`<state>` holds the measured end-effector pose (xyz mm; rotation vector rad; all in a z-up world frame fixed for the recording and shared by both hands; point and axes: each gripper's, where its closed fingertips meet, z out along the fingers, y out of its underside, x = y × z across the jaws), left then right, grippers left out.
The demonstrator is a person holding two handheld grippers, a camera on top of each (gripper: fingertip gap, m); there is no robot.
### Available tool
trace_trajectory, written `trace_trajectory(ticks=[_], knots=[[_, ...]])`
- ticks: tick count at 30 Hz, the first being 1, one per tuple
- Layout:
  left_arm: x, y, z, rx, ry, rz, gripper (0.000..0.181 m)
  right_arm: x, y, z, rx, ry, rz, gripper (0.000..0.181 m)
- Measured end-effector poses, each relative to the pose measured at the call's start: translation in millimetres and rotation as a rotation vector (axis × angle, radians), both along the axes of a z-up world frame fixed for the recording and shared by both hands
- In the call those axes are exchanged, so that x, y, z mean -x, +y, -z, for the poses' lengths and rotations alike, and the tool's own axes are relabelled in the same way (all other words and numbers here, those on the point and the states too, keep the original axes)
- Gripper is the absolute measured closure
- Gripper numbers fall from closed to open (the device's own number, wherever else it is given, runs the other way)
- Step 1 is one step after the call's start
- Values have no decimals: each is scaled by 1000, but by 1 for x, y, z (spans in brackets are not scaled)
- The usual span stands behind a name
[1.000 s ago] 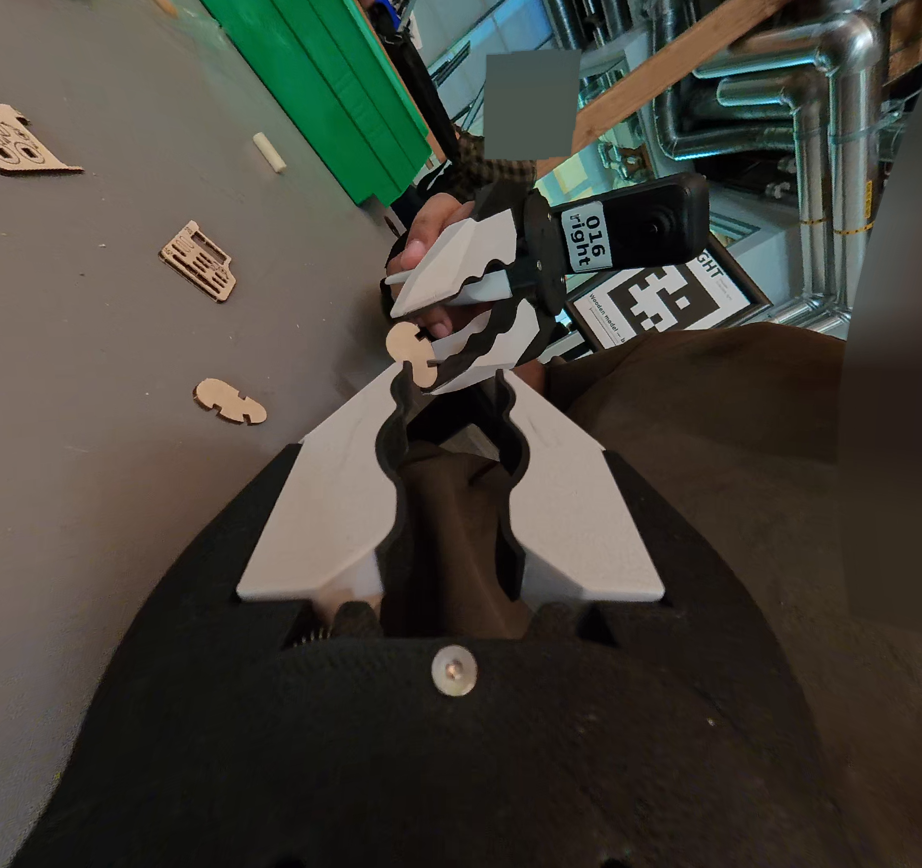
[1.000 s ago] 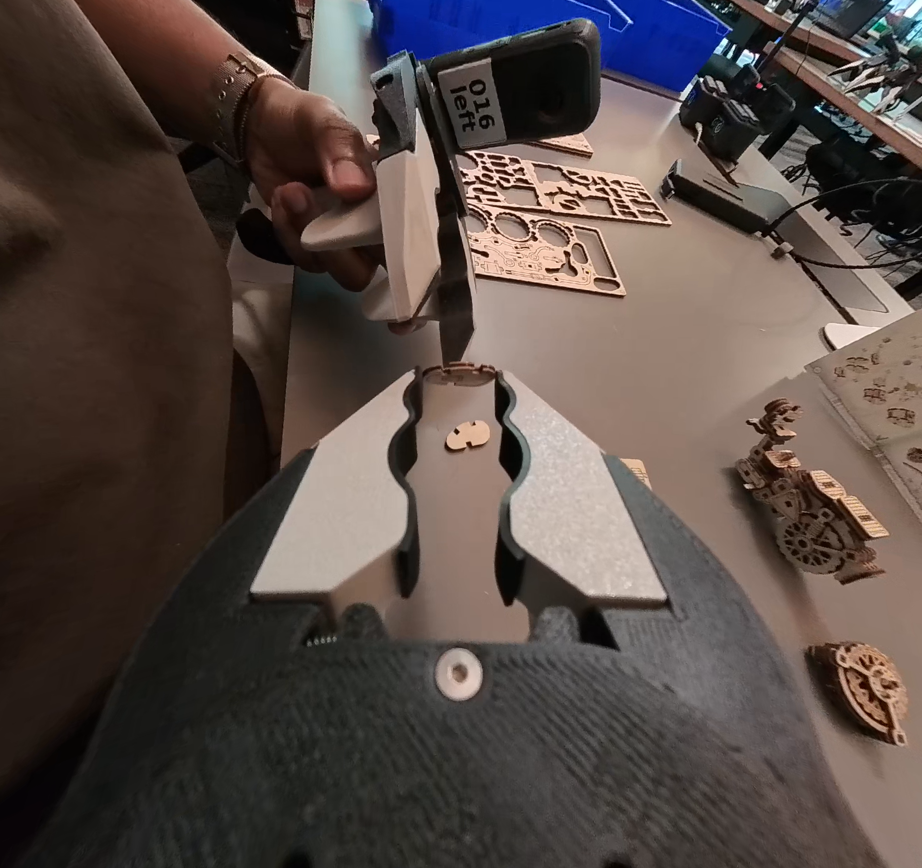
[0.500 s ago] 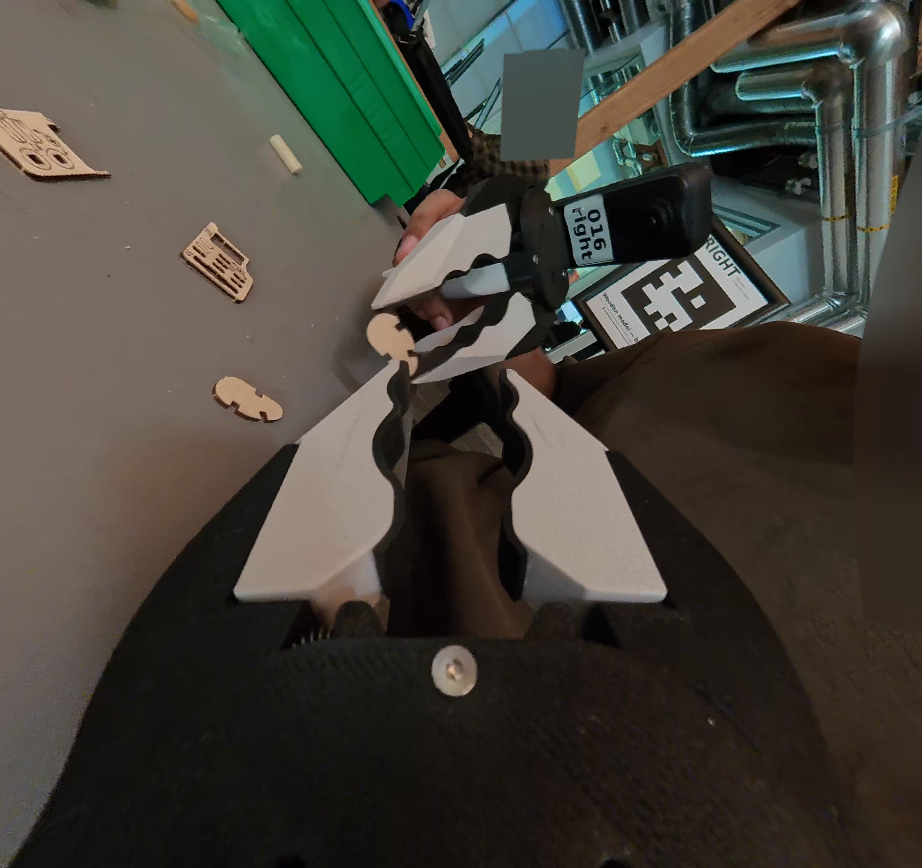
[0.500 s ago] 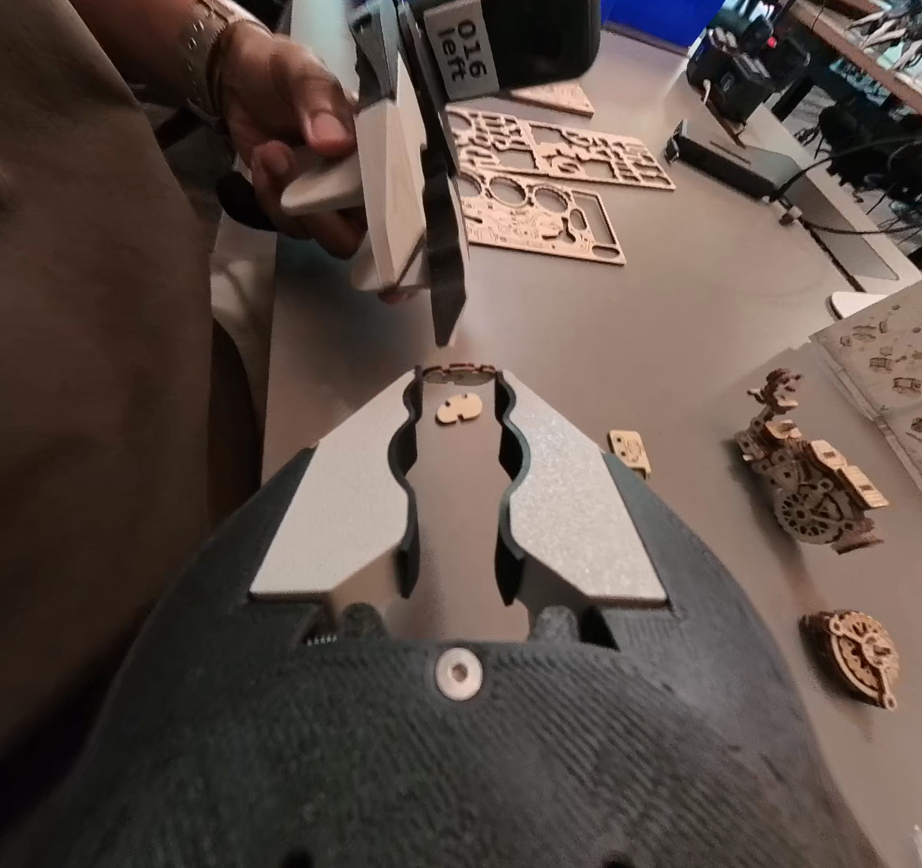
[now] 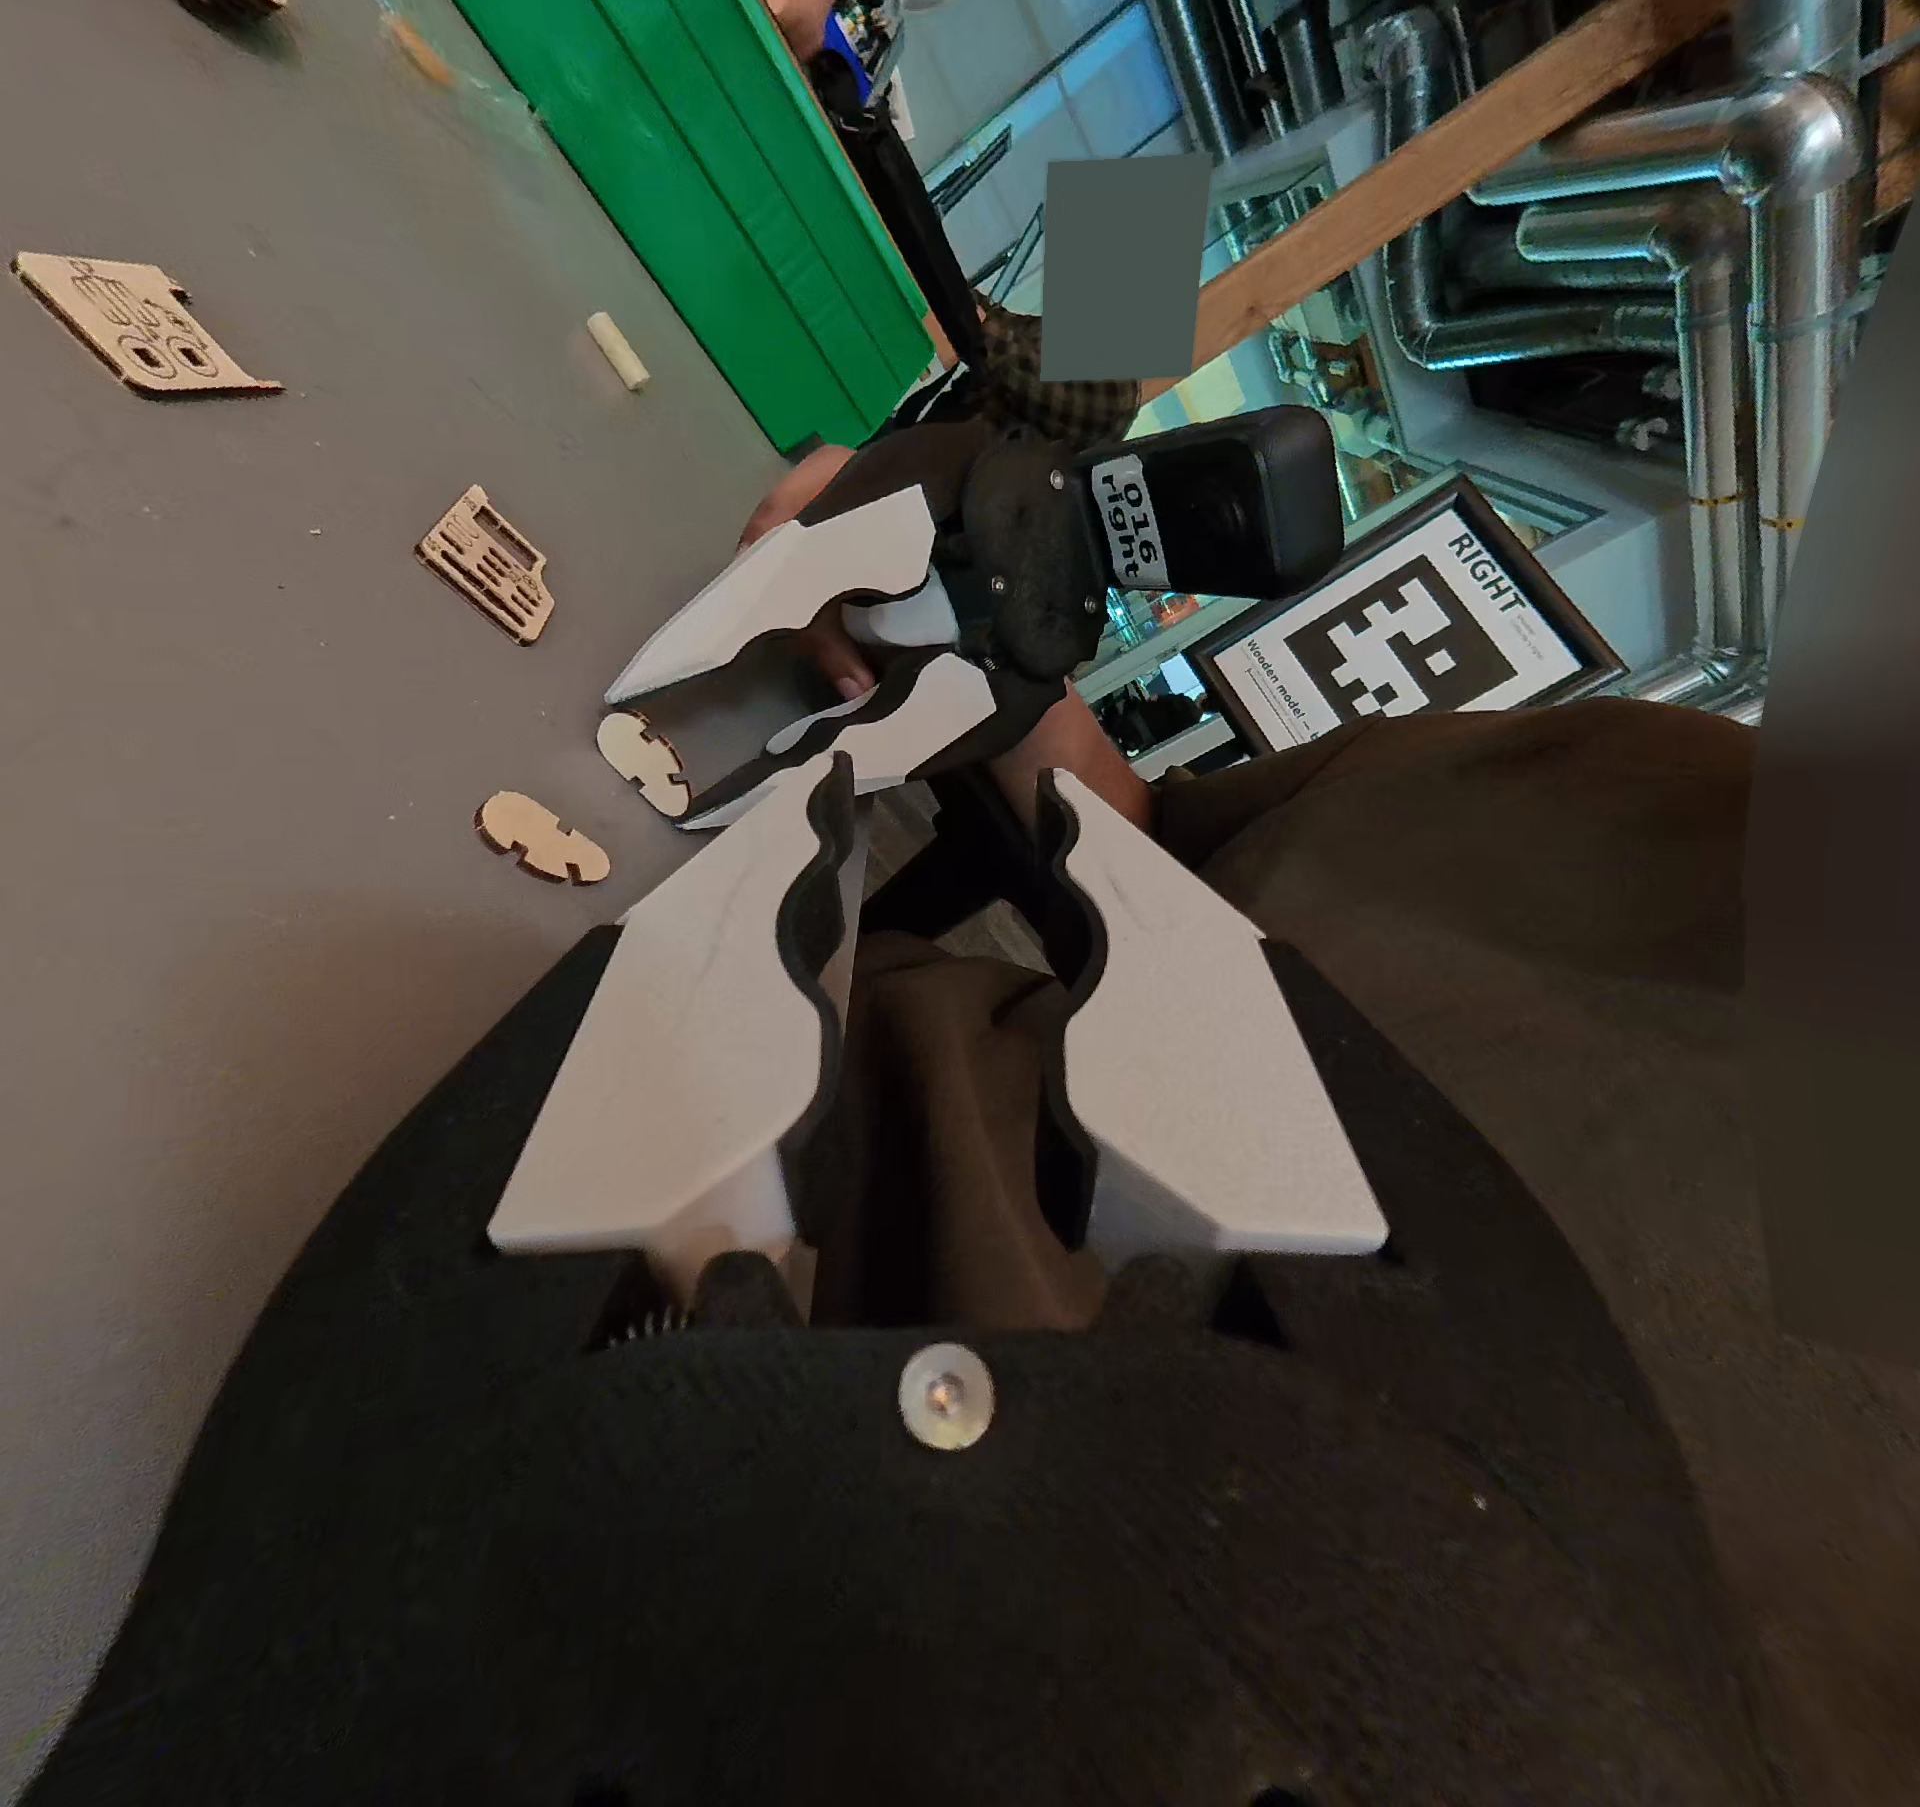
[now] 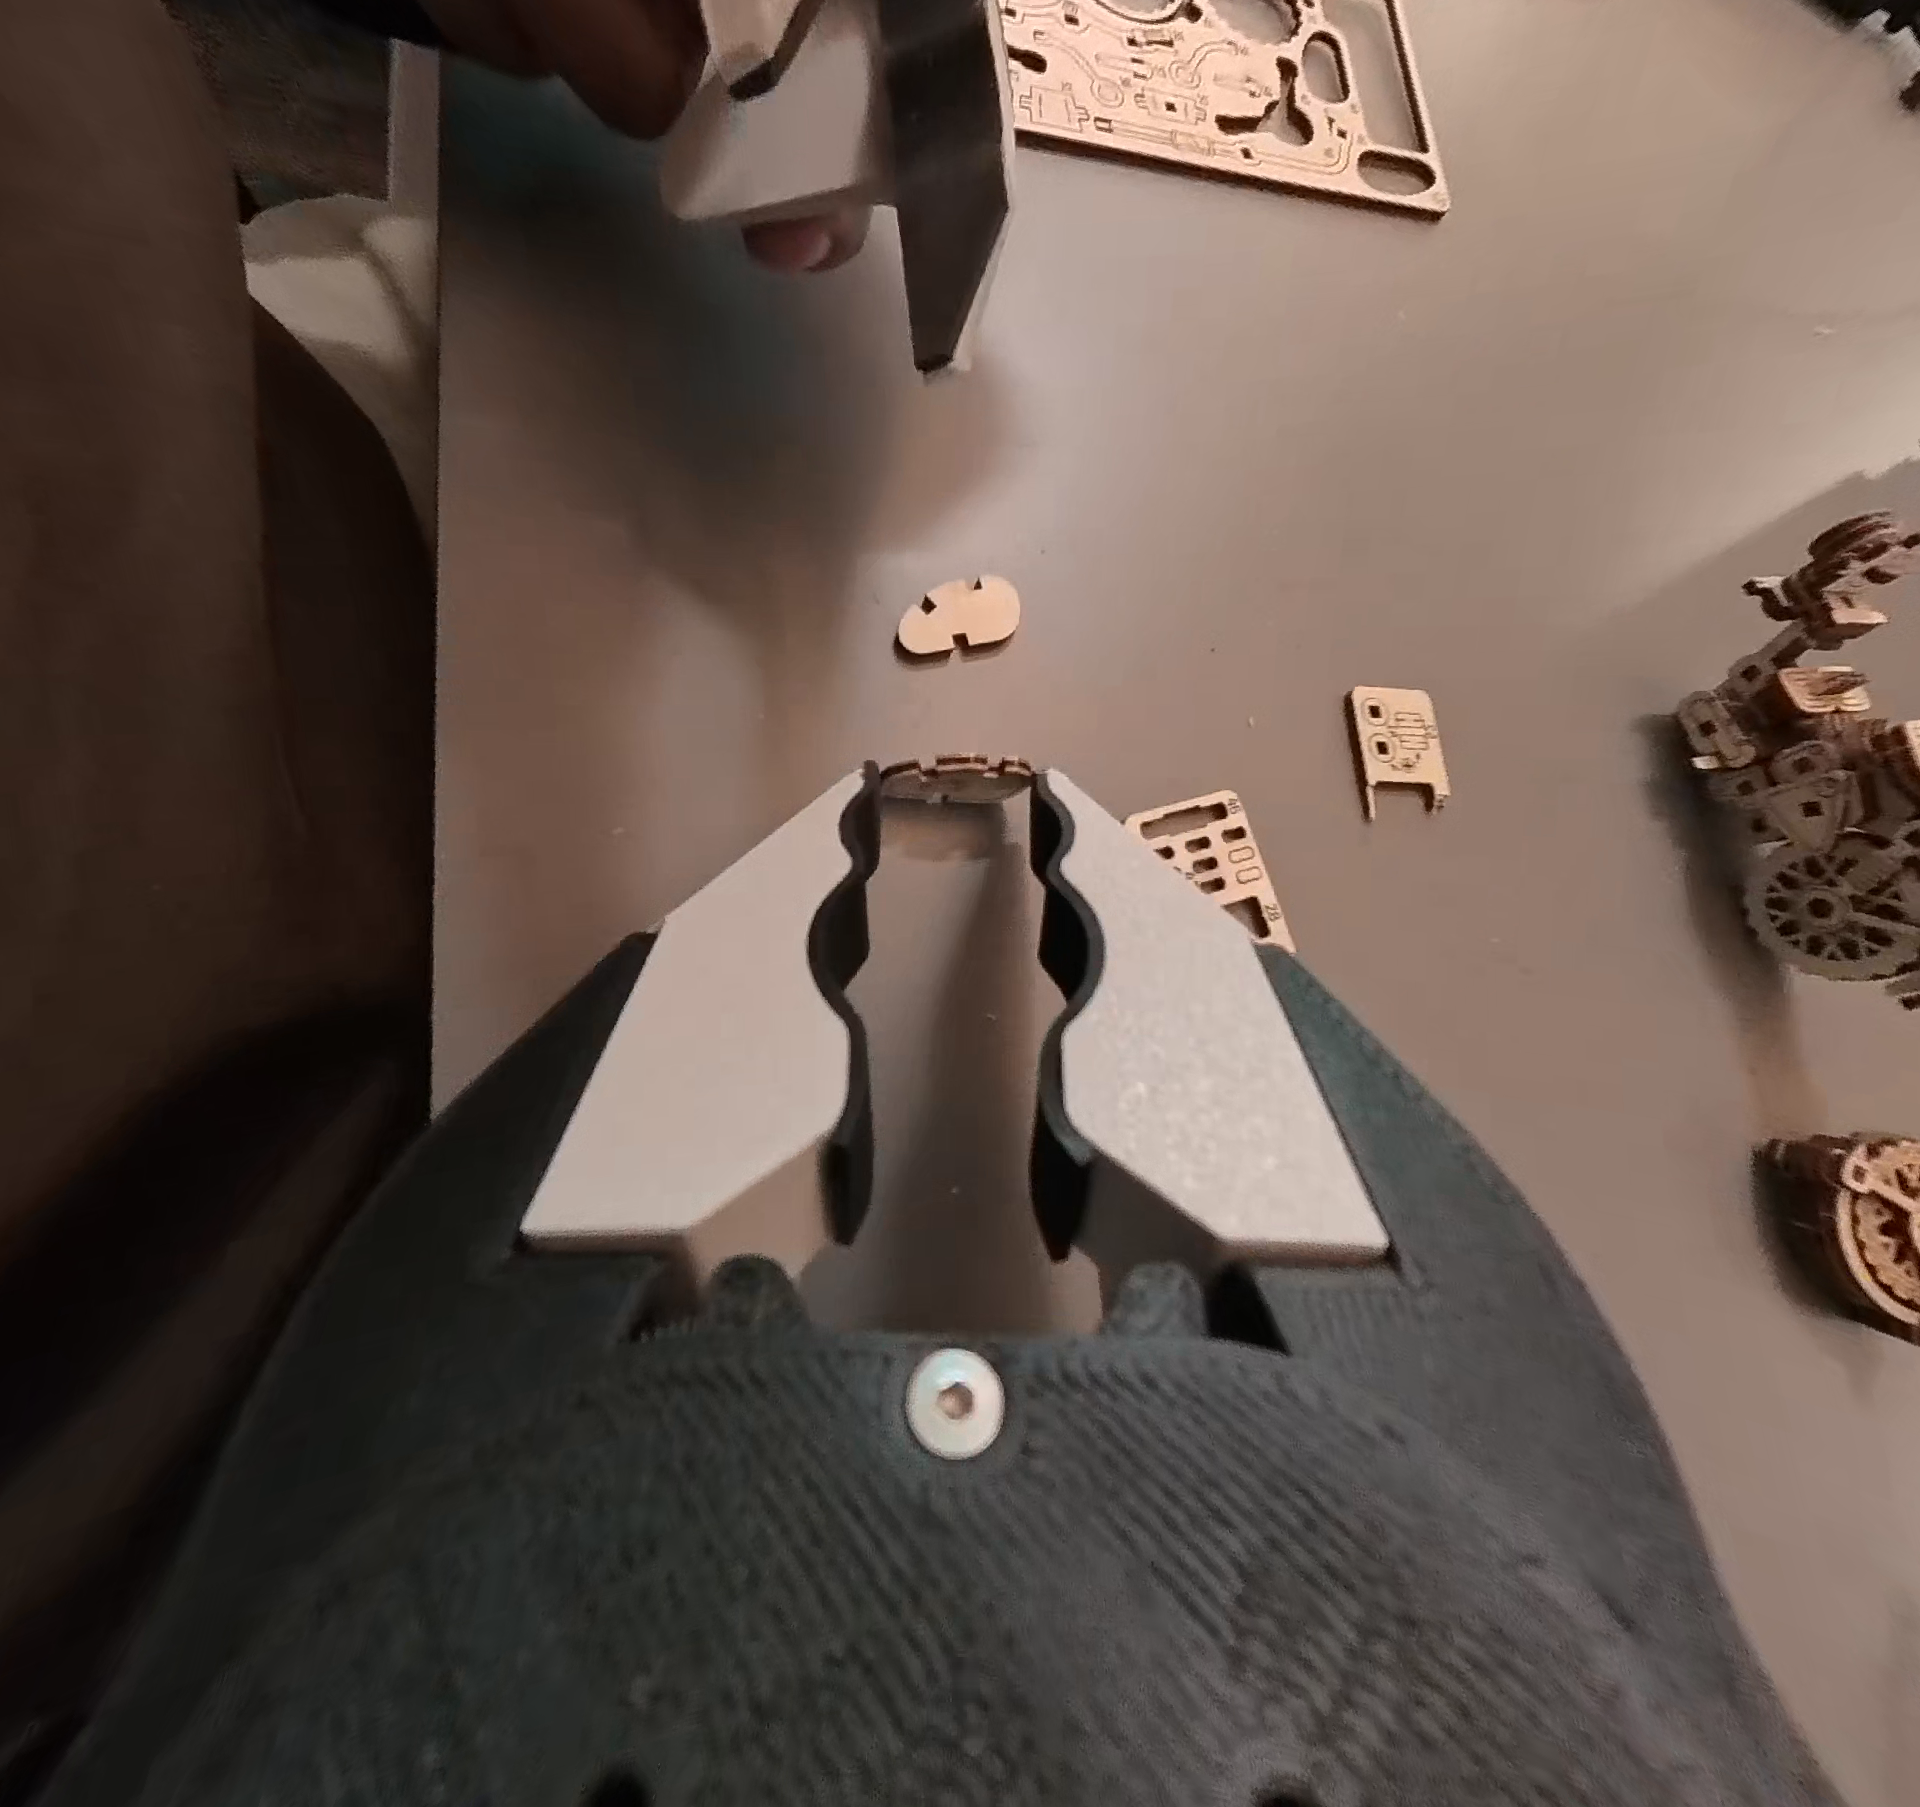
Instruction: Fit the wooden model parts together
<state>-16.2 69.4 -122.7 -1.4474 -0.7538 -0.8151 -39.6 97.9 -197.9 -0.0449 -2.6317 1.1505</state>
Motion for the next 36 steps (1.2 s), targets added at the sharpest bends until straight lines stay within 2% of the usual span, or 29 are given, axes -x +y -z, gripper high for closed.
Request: trace_trajectory(ticks=[36], knots=[[0,0,0,-7,-12,7,149,-2,0,1,3,-11,-13,154]])
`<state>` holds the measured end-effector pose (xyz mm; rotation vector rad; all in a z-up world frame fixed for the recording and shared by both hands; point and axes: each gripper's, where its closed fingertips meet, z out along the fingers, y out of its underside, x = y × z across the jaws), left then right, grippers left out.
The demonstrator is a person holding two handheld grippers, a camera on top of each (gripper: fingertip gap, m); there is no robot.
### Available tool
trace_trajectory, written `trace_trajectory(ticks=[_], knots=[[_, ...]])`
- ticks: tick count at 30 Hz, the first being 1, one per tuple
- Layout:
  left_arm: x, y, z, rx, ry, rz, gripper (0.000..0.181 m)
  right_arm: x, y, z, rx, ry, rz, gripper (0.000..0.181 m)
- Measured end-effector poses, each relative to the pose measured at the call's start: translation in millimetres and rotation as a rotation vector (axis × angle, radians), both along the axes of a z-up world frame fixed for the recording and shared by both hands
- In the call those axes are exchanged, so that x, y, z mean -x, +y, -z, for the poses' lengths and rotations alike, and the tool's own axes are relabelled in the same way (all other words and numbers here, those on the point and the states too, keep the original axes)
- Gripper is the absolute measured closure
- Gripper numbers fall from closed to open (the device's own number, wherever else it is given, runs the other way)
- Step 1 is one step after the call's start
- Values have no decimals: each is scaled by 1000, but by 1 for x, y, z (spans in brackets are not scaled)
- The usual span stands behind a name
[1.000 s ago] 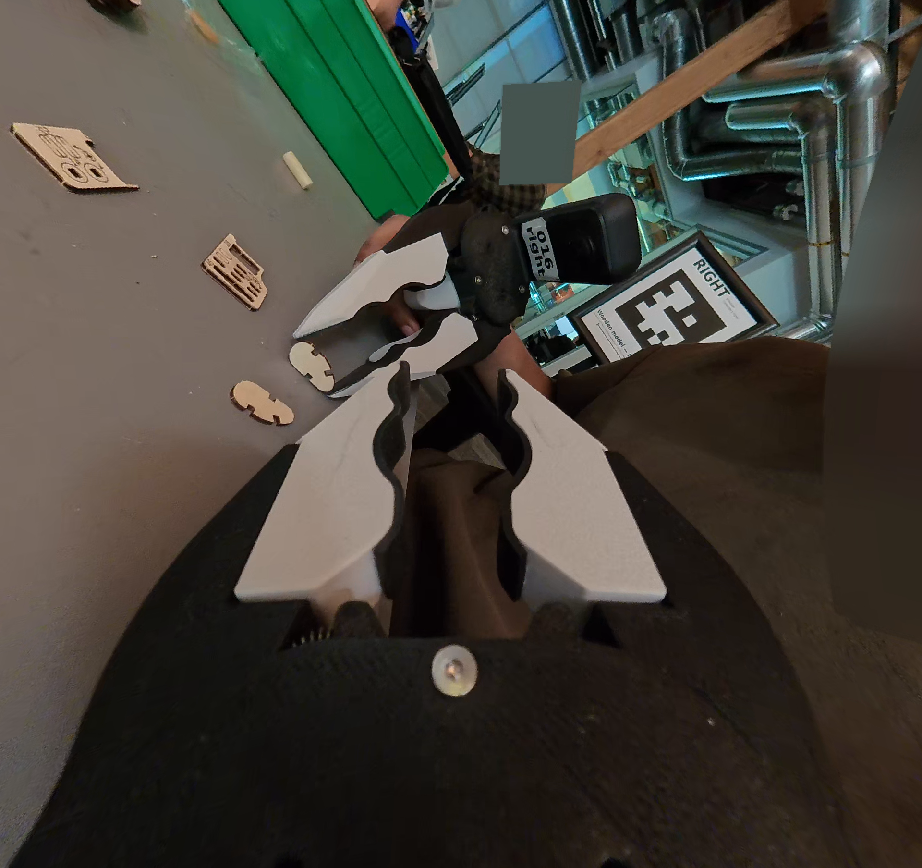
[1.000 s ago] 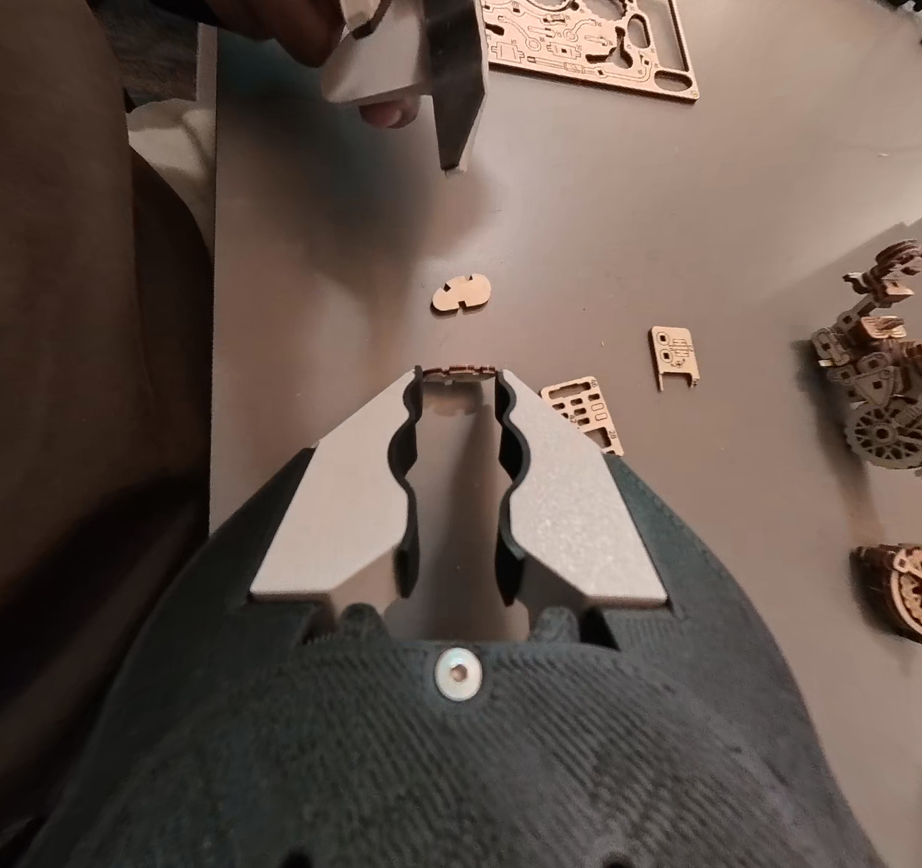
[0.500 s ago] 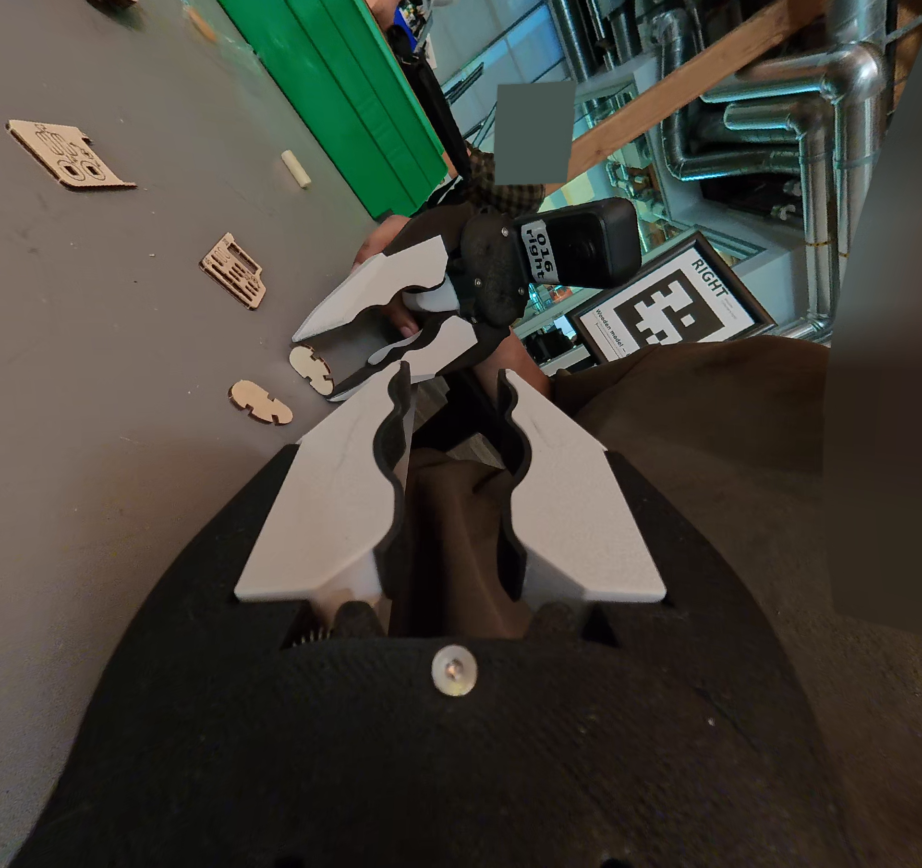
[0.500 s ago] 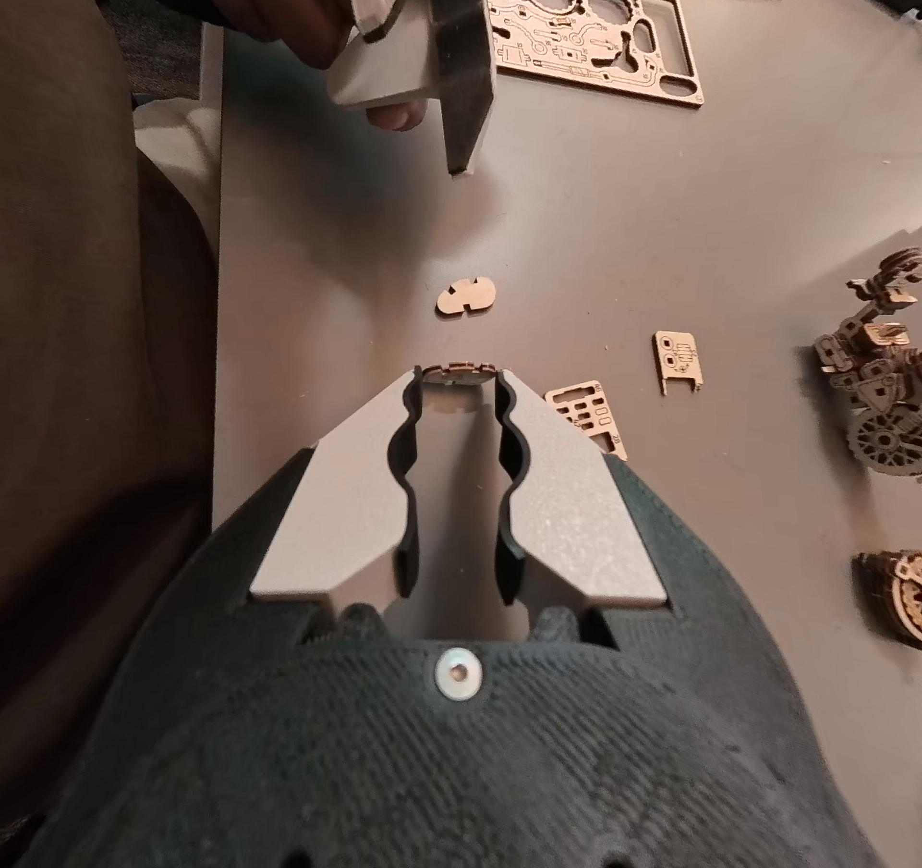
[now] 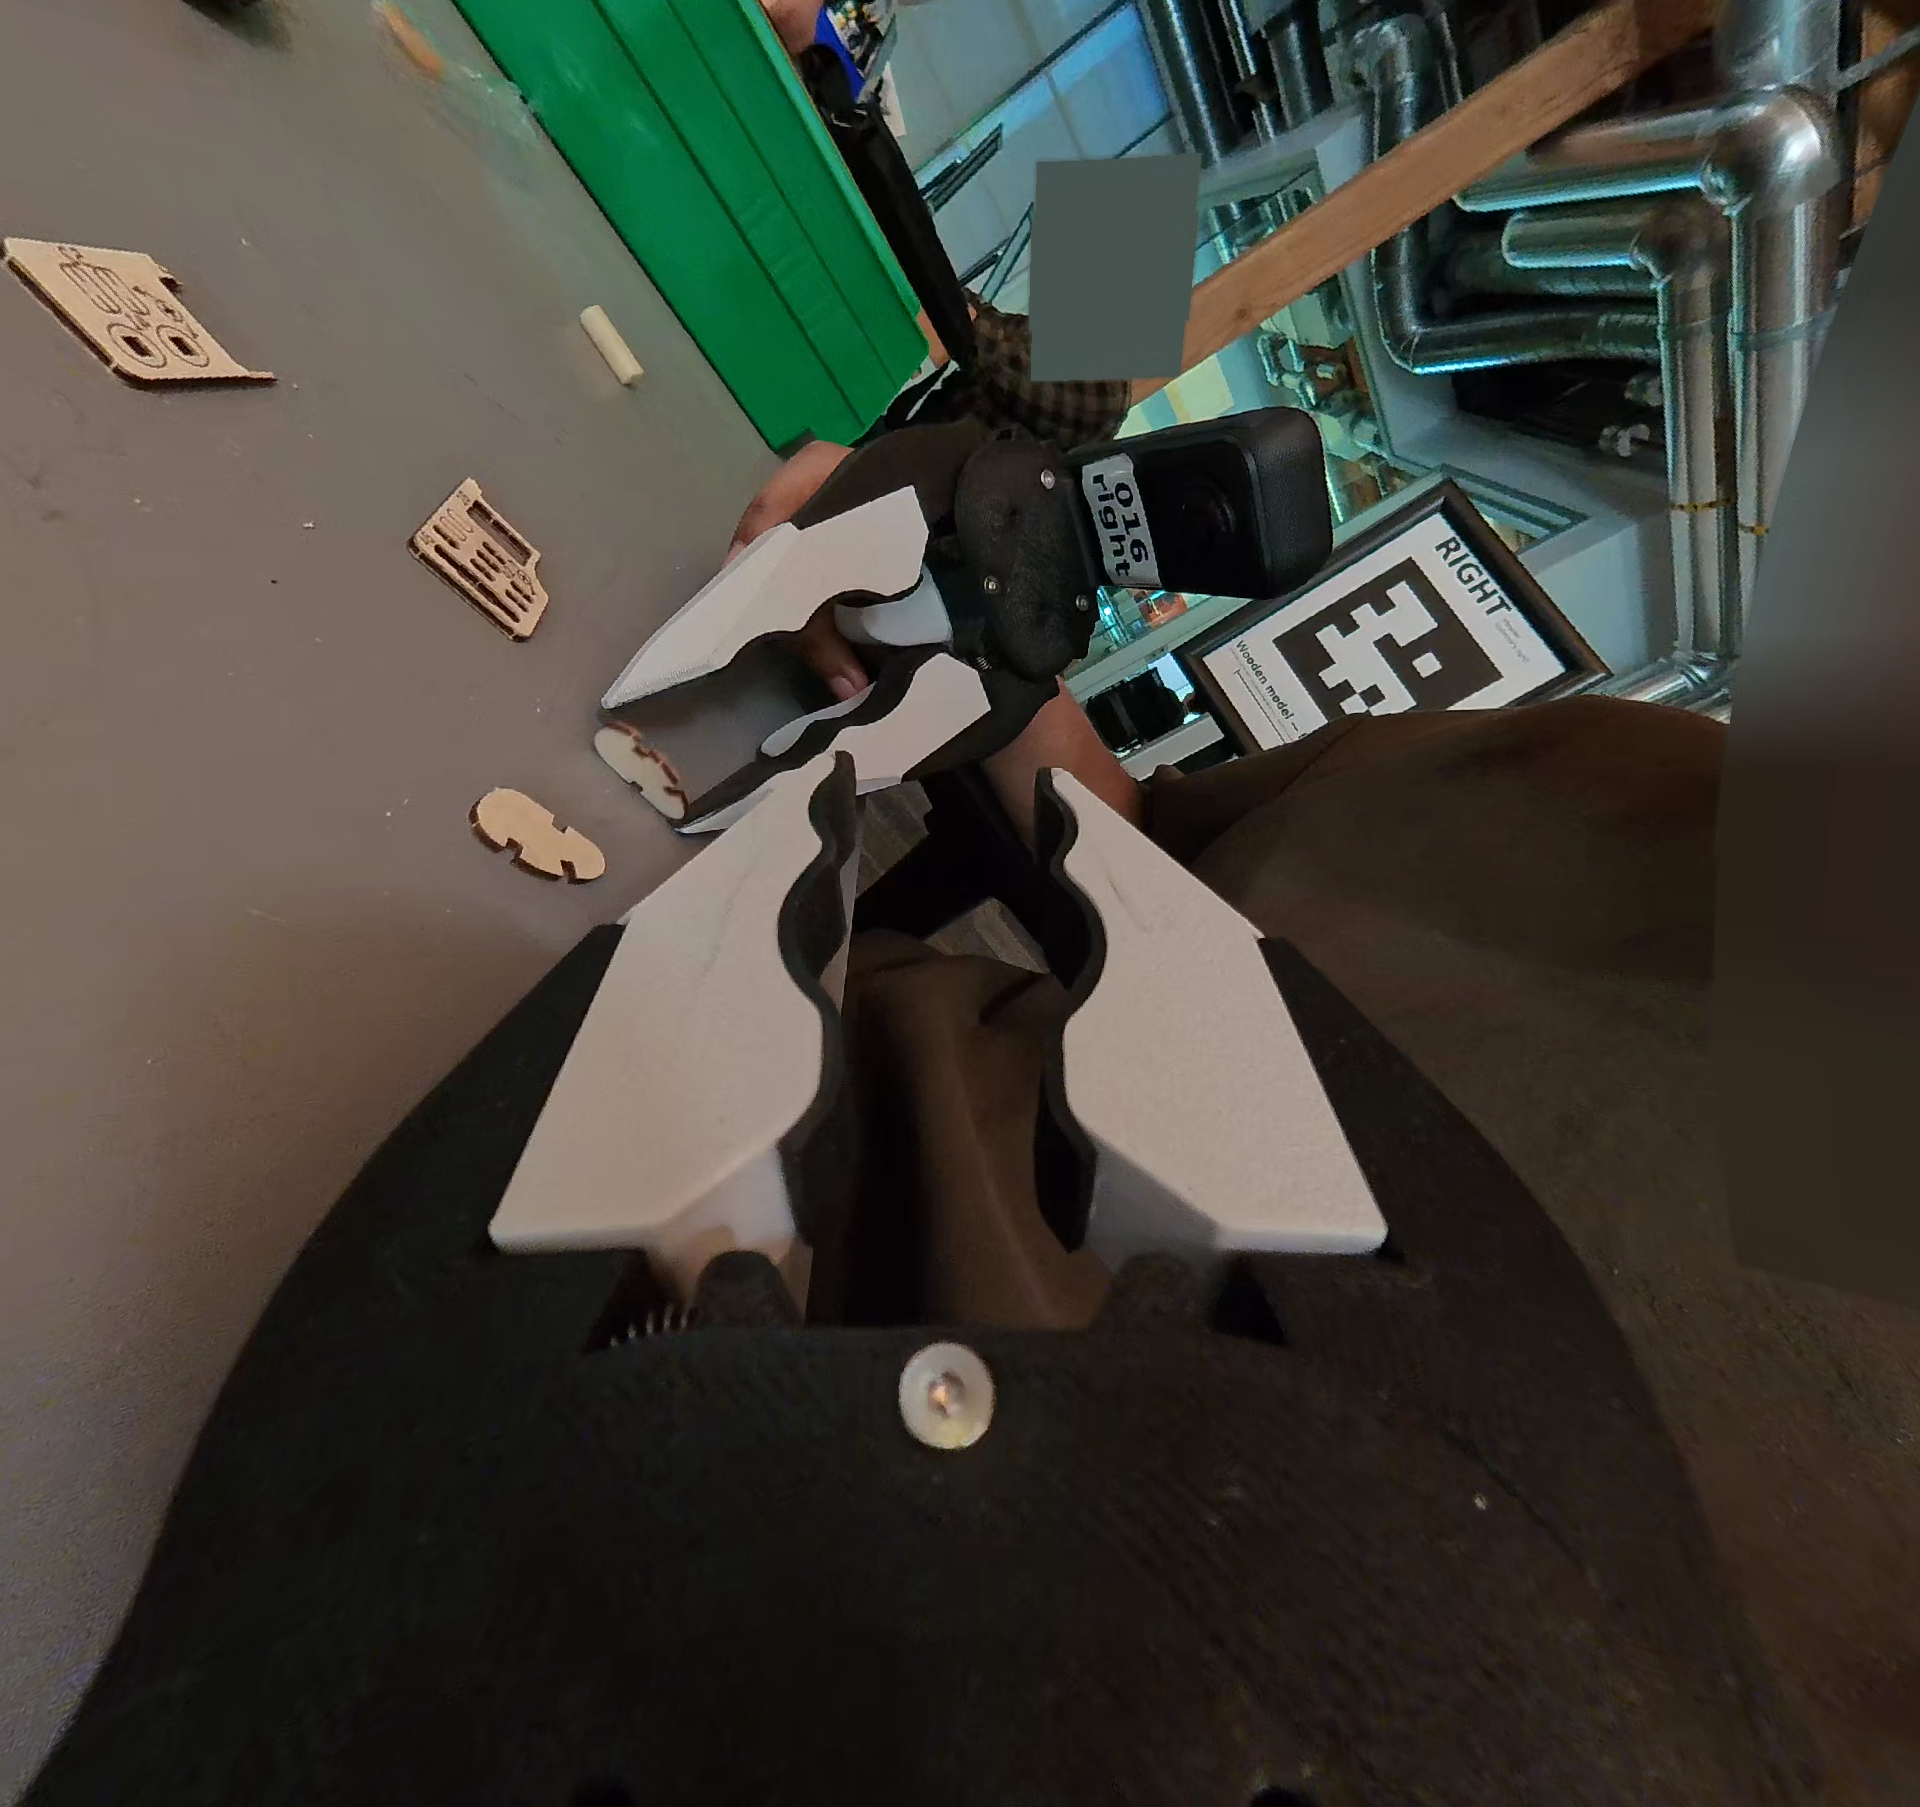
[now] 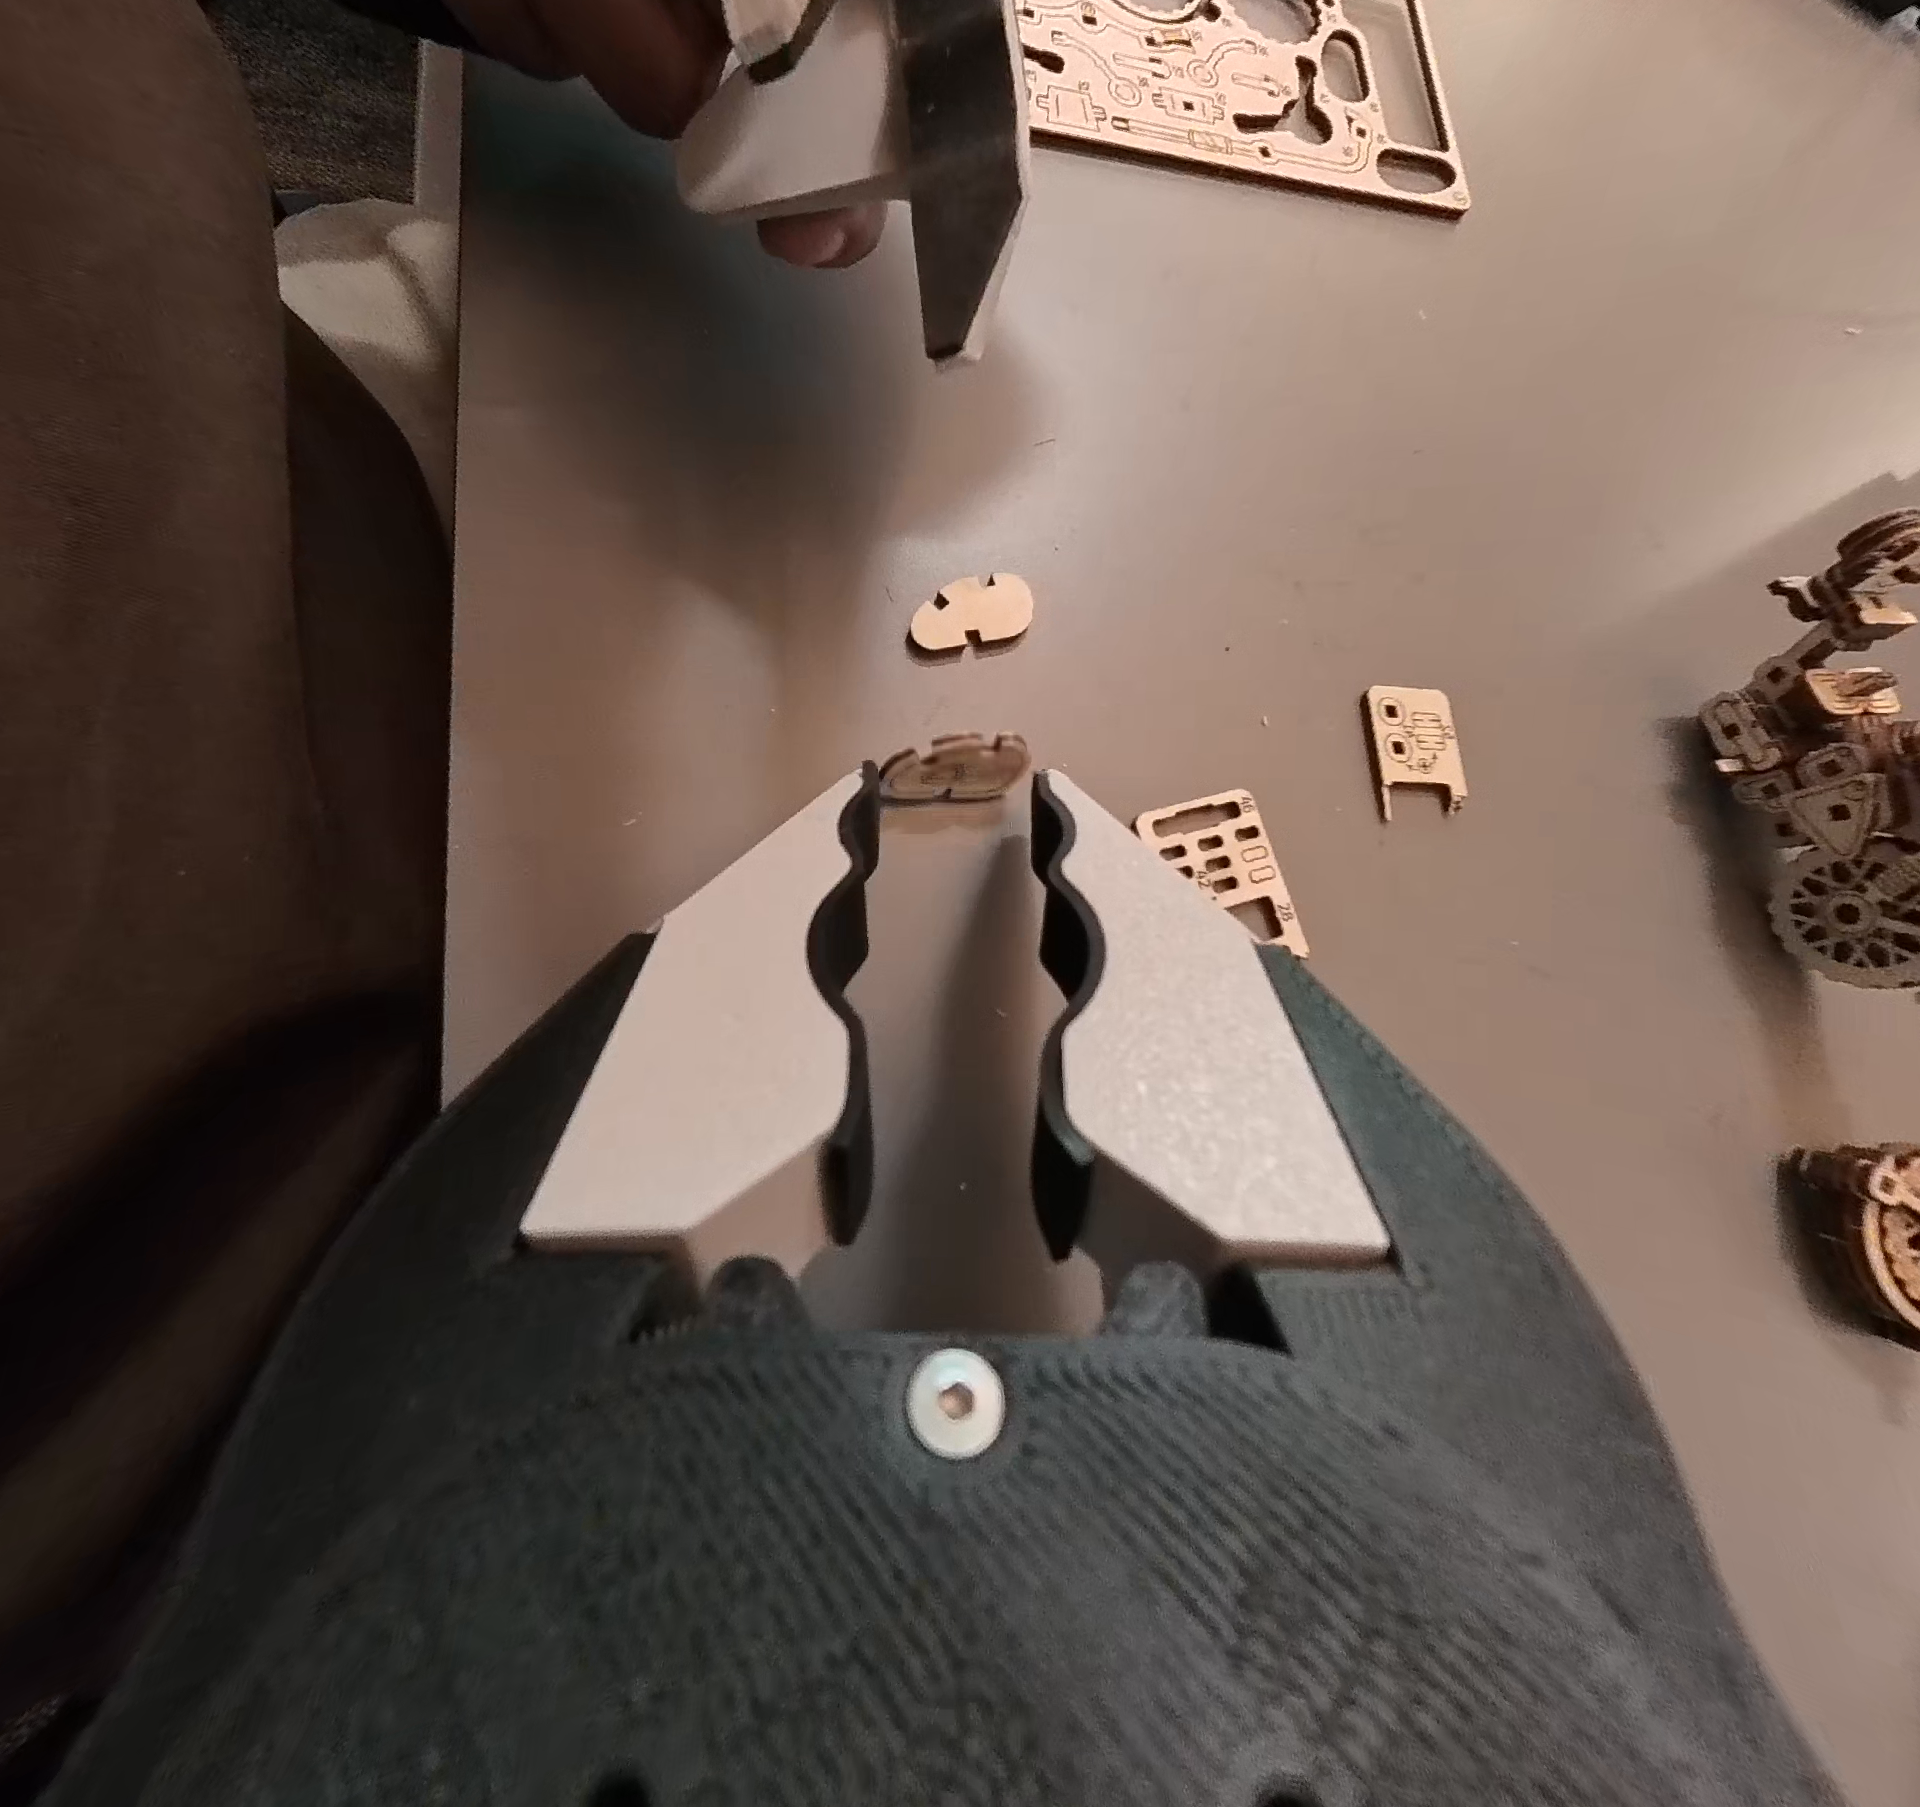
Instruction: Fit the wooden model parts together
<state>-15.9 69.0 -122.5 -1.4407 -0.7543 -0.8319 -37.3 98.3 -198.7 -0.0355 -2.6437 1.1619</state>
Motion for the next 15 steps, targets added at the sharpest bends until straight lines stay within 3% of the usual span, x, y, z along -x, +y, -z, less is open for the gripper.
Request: trace_trajectory(ticks=[15], knots=[[1,0,0,1,-2,-4,149,-2,-3,-1,7,-13,-3,154]])
